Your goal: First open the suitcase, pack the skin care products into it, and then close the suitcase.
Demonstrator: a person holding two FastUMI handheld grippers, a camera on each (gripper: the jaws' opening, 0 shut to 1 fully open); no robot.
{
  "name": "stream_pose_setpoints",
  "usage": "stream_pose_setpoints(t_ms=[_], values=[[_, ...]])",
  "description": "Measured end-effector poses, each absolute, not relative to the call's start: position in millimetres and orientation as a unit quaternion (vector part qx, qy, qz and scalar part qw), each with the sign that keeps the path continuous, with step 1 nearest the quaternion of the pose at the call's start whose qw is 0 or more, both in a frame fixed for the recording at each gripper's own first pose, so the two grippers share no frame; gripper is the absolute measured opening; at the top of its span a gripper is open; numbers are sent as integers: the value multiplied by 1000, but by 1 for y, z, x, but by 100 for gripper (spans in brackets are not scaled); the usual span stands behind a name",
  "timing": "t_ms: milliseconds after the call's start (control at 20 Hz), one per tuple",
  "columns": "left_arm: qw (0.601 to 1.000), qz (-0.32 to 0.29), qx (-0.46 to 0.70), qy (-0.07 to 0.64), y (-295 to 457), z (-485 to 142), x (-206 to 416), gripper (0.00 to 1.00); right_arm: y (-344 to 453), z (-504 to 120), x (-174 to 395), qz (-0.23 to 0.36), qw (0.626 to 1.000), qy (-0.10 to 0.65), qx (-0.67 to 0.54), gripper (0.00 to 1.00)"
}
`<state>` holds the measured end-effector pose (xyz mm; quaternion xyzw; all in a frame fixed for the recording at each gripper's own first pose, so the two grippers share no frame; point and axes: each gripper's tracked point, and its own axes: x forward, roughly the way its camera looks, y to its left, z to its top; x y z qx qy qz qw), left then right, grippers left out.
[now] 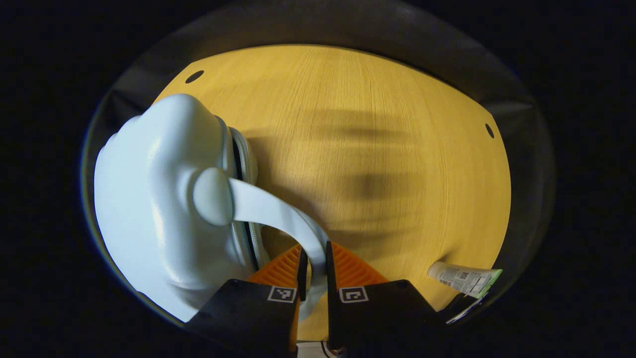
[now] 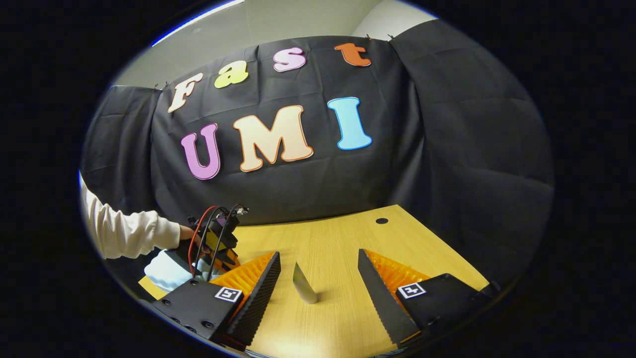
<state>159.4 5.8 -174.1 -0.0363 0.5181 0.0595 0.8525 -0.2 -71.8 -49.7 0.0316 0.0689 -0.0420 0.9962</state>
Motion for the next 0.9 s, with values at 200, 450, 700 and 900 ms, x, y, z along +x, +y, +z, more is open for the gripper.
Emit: stream_pose_setpoints(t_ms=[200, 450, 700, 900], values=[[850, 63, -26, 522, 5, -174, 161, 10, -78, -53, 1, -46, 996, 73, 24, 97], [852, 51, -26, 520, 3, -169, 159, 2, -77, -51, 4, -43, 996, 70, 23, 97], [857, 34, -26, 514, -7, -148, 151, 2, -72, -52, 8, -34, 997, 71, 21, 97], [864, 5, -41, 502, -9, -137, 147, 2, -63, -51, 12, -21, 997, 71, 25, 97]])
